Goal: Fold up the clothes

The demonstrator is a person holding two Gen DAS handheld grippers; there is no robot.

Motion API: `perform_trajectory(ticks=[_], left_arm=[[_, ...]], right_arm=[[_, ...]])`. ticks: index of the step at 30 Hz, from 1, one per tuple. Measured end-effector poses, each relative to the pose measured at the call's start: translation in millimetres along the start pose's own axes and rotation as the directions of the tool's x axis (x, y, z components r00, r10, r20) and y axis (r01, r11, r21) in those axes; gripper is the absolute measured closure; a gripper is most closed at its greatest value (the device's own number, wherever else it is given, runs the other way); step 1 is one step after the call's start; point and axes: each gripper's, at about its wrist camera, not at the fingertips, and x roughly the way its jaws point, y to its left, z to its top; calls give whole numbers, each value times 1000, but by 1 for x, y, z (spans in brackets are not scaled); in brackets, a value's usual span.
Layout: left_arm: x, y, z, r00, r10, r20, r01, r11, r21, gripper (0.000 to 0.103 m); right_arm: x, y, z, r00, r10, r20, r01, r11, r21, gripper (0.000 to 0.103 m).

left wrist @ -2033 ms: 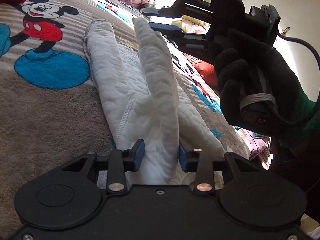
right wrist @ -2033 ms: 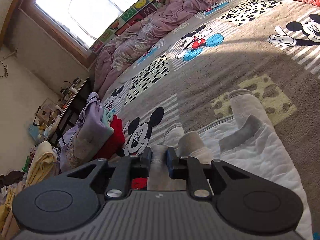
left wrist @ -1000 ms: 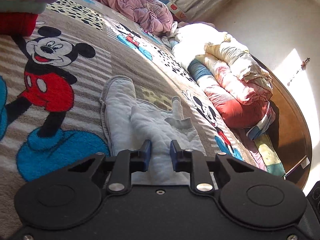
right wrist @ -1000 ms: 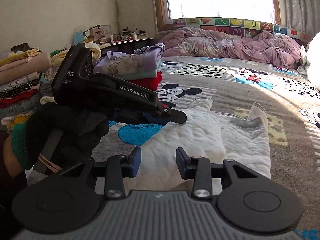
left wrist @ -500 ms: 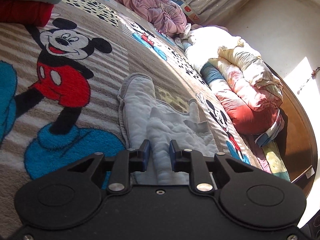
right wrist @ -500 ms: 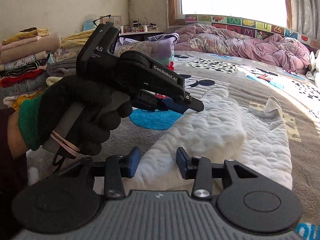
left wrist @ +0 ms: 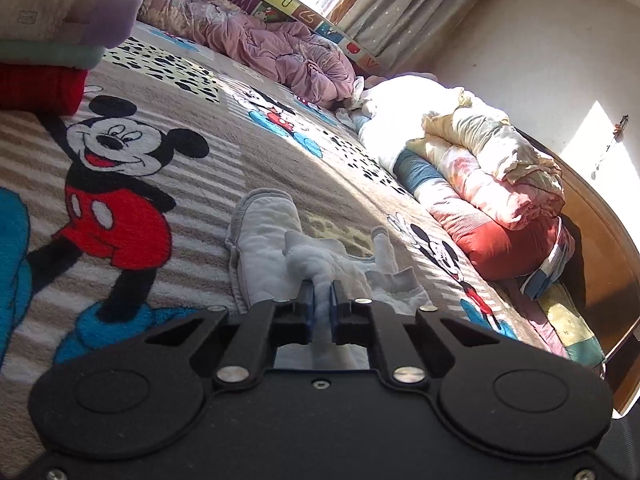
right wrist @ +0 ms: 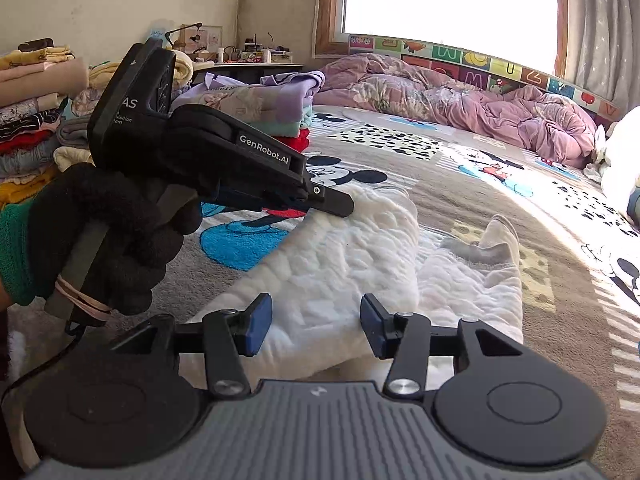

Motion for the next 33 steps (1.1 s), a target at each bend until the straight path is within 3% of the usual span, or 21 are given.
perform_trajectory(ticks=[4, 7, 10, 14, 16, 19, 23, 25, 27, 30, 33], left_arm=[[10, -2, -3, 999, 23, -25, -22, 999, 33, 97], [15, 3, -5, 997, 50, -60, -49, 998, 28, 97], [18, 5, -8, 995, 64, -81, -61, 998, 31, 97], [17, 5, -8, 995, 59, -80, -58, 998, 13, 97], [16, 4, -8, 995, 67, -77, -66, 998, 16, 97], [19, 1, -11, 993, 86, -76, -83, 996, 42, 96], [16, -3, -10, 993, 96, -70, -91, 994, 67, 95], [11, -8, -7, 992, 112, -51, -107, 990, 96, 90], [-3, -18, -2, 989, 148, 15, -148, 976, 161, 70], [-21, -26, 1, 991, 107, 83, -121, 973, 197, 67], [-13, -33, -3, 998, 45, 50, -55, 973, 225, 66]], right_arm=[[-4, 9, 0, 999, 6, 37, -5, 1000, -16, 53], [16, 19, -3, 995, -18, -97, 9, 996, -92, 52], [18, 17, 1, 993, -8, -121, 0, 998, -58, 52], [-9, 27, 5, 999, 30, -26, -31, 998, -53, 53], [-14, 37, 1, 998, 61, -17, -62, 993, -99, 52], [3, 46, -15, 991, 23, -131, -43, 987, -156, 52], [0, 47, -14, 991, 11, -136, -28, 992, -123, 52], [-4, 53, -10, 990, -4, -140, -18, 988, -154, 52], [-17, 54, -2, 993, 9, -119, -29, 986, -164, 52], [-34, 49, 10, 997, -10, -77, -4, 985, -173, 52], [-31, 34, 19, 997, -54, -57, 43, 982, -183, 52]])
